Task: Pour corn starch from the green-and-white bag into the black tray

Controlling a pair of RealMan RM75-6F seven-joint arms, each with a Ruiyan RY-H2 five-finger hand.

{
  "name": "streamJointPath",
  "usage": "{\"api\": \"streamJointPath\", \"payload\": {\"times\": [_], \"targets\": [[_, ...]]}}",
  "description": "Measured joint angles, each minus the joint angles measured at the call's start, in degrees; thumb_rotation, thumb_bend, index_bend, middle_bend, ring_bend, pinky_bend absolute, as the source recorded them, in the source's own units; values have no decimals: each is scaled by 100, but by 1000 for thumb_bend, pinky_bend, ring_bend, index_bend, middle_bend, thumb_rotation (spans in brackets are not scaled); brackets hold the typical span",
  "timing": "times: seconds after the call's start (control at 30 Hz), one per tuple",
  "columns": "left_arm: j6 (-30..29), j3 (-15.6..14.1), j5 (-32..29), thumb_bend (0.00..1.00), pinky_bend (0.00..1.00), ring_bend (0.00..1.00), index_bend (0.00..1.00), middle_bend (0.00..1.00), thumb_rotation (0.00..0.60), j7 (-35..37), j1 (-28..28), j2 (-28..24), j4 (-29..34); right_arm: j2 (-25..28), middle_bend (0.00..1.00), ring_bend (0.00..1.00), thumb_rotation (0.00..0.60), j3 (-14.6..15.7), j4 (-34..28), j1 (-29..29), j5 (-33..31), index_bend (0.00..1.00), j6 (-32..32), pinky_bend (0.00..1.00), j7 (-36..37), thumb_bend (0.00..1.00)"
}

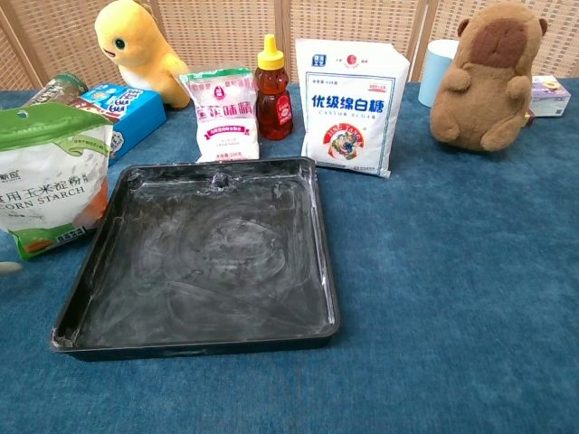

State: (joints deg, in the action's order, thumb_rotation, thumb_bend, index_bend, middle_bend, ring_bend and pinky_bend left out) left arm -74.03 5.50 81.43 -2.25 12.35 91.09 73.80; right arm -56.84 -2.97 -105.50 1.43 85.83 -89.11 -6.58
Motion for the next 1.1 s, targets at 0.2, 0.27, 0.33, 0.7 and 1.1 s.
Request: {"api": "streamJointPath", "payload": {"times": [0.2,0.27,0.33,0.7,1.1], "targets": [[60,296,-310,88,82,0,0,0,600,-40,172,421,-234,19,6,0,600,-2,-1,-10,-32,204,40,0,75,74],[73,354,-341,89,82,0,0,0,600,-27,241,532,-285,29,6,0,600,8,-8,-14,-21,203,58,0,105,74],[64,381,-338,88,82,0,0,0,600,-25,295,615,-312,35,6,0,600,7,-2,-18,-32,203,70,0,116,74],[141,522,-474,123,149,0,0,0,600,-163,528,887,-555,56,6,0,600,-8,14,-40,-105,203,129,0,204,74],[-76,580,-548,247,569,459,456,458,600,72,510,1078,-1049,20,6,0,600,-11,47,-64,-133,203,171,0,176,75]]}}
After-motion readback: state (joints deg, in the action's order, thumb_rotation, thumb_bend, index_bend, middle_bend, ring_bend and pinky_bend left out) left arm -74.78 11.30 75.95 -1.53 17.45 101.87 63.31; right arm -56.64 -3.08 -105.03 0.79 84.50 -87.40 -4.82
